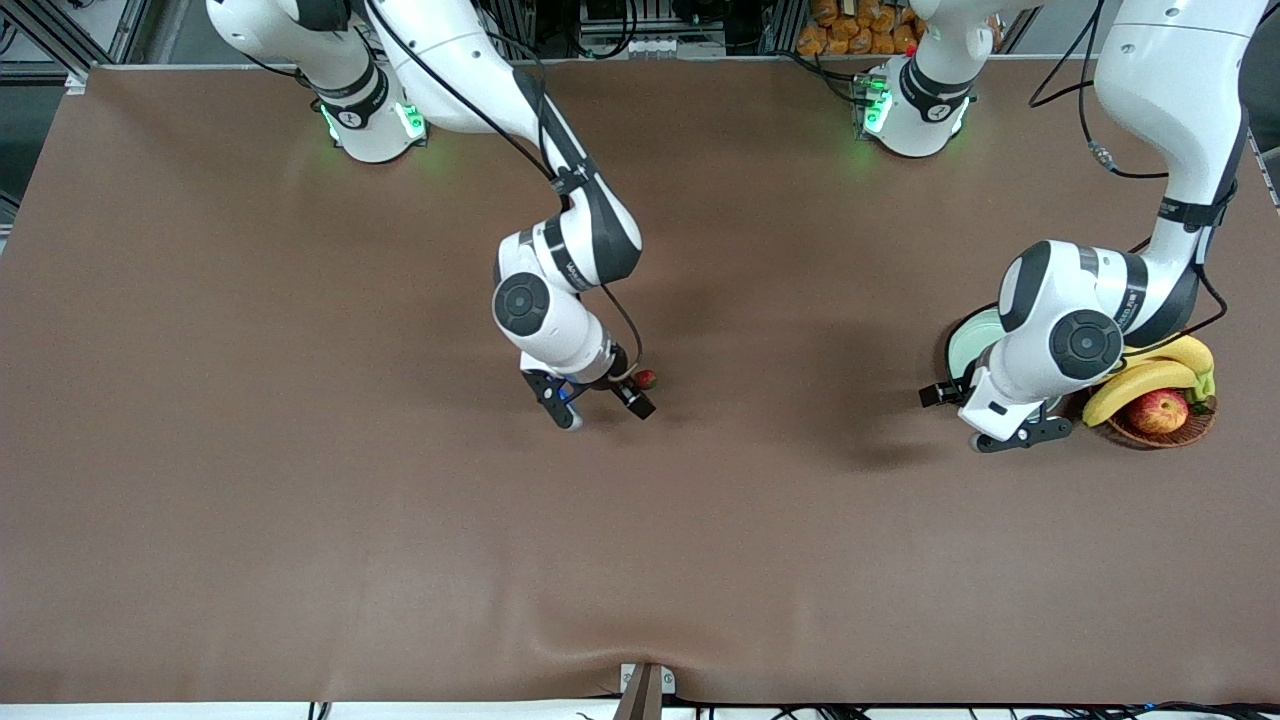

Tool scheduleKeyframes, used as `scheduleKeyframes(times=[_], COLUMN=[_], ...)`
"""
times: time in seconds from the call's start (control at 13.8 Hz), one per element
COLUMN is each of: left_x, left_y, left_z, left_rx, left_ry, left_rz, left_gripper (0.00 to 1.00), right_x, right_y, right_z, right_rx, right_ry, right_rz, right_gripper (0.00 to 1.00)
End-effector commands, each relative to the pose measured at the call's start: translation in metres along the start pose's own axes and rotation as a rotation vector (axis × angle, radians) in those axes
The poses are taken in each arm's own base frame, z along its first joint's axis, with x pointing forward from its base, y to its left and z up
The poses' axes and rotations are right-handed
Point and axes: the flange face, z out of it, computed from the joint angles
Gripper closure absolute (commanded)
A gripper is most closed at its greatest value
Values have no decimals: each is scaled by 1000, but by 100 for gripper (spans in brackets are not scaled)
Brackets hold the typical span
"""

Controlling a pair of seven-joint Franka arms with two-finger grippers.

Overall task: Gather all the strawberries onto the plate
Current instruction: 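Carry the last strawberry to the table middle and open the right gripper, then reach the left gripper to the strawberry while the right gripper returns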

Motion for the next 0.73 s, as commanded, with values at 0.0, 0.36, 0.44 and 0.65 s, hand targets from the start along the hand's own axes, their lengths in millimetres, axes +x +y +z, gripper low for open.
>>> scheduleKeyframes(times=[0.0, 0.36, 0.44, 0.65], left_x=[6, -10, -16, -40], left_y=[15, 95, 120, 186], left_z=[-6, -23, -29, -29], left_rx=[-19, -34, -41, -76], left_ry=[17, 56, 69, 58], left_rz=[-36, -26, -11, -19], left_gripper=[0, 0, 0, 0], right_x=[25, 122, 148, 224], right_y=[-21, -18, -14, 8], right_z=[-47, -82, -92, -127], right_rx=[34, 66, 69, 19], right_ry=[47, 113, 126, 191], right_rz=[-53, -295, -331, -496], right_gripper=[0, 0, 0, 0])
